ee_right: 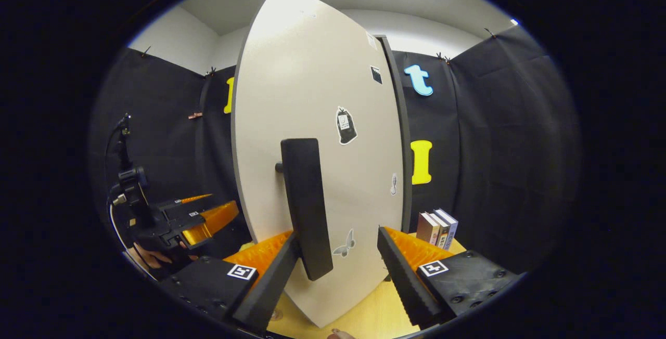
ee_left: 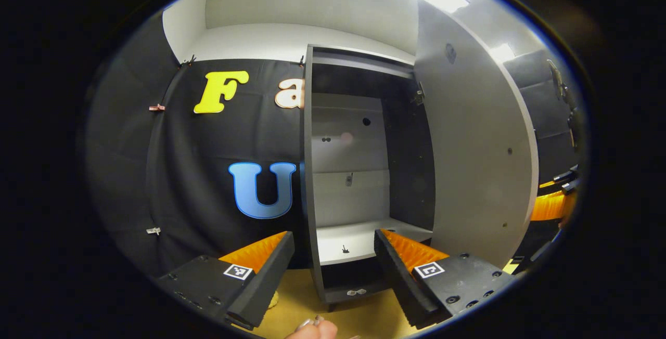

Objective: Open the cabinet door with the right hand, grasp the bottle in the cabinet with the left hand and place it on the coaster, then close the cabinet door with the right hand.

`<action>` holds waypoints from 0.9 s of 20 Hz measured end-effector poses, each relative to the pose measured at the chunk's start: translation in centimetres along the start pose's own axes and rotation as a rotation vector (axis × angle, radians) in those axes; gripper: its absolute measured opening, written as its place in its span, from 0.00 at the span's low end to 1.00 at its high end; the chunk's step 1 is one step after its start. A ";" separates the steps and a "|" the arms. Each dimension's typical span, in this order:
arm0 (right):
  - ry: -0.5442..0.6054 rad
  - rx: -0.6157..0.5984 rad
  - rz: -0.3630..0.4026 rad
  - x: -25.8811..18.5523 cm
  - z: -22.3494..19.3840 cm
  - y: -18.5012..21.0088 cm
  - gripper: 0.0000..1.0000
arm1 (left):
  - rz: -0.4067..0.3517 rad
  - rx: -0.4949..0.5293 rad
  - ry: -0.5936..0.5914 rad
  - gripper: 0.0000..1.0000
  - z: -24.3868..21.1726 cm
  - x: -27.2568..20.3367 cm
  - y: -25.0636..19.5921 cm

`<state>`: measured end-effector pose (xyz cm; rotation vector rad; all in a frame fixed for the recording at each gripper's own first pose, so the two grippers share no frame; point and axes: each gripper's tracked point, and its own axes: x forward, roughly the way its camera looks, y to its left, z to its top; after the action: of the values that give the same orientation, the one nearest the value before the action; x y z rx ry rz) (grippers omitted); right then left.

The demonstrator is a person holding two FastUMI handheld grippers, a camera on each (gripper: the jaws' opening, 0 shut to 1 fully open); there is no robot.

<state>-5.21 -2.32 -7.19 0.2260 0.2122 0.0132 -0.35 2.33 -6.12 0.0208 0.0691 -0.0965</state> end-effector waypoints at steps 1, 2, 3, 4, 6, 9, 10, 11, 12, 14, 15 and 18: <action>0.010 0.014 0.019 0.8 -0.3 1.0 0.98 | 0.003 0.001 0.004 0.97 0.0 0.0 0.2; 0.018 0.026 0.051 1.4 -0.5 2.2 0.98 | 0.009 0.005 0.006 0.97 -0.1 -0.1 0.5; 0.028 0.039 0.094 1.7 -0.6 3.8 0.98 | 0.015 0.010 0.009 0.97 -0.1 -0.3 0.9; 0.032 0.041 0.126 1.9 -0.8 4.9 0.98 | 0.024 0.014 0.009 0.97 -0.3 -0.8 1.3; 0.021 -0.013 0.145 1.5 -0.3 5.1 0.98 | 0.044 0.016 0.010 0.97 -0.2 -1.1 2.3; 0.006 -0.064 0.165 0.8 0.1 5.1 0.98 | 0.086 0.010 0.018 0.97 0.1 -1.2 3.6; 0.003 -0.065 0.174 0.9 0.1 5.2 0.98 | 0.100 0.012 0.019 0.97 0.1 -1.4 3.8; -0.002 -0.074 0.176 1.1 0.2 5.1 0.98 | 0.115 0.017 0.016 0.97 0.4 -1.7 4.1; -0.005 -0.091 0.177 1.2 0.3 5.0 0.97 | 0.130 0.023 0.014 0.97 0.5 -1.8 4.2; -0.006 -0.113 0.198 1.6 0.6 5.1 0.97 | 0.150 0.030 0.009 0.97 0.8 -2.4 4.0; -0.004 -0.113 0.209 2.1 0.7 4.7 0.97 | 0.152 0.028 0.007 0.97 1.0 -2.6 3.9; -0.008 -0.113 0.255 3.6 0.8 4.4 0.97 | 0.170 0.025 0.009 0.97 1.2 -2.7 3.9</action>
<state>-1.45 1.94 -6.18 0.1396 0.1725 0.2768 -2.60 6.40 -4.67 0.0516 0.0744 0.0722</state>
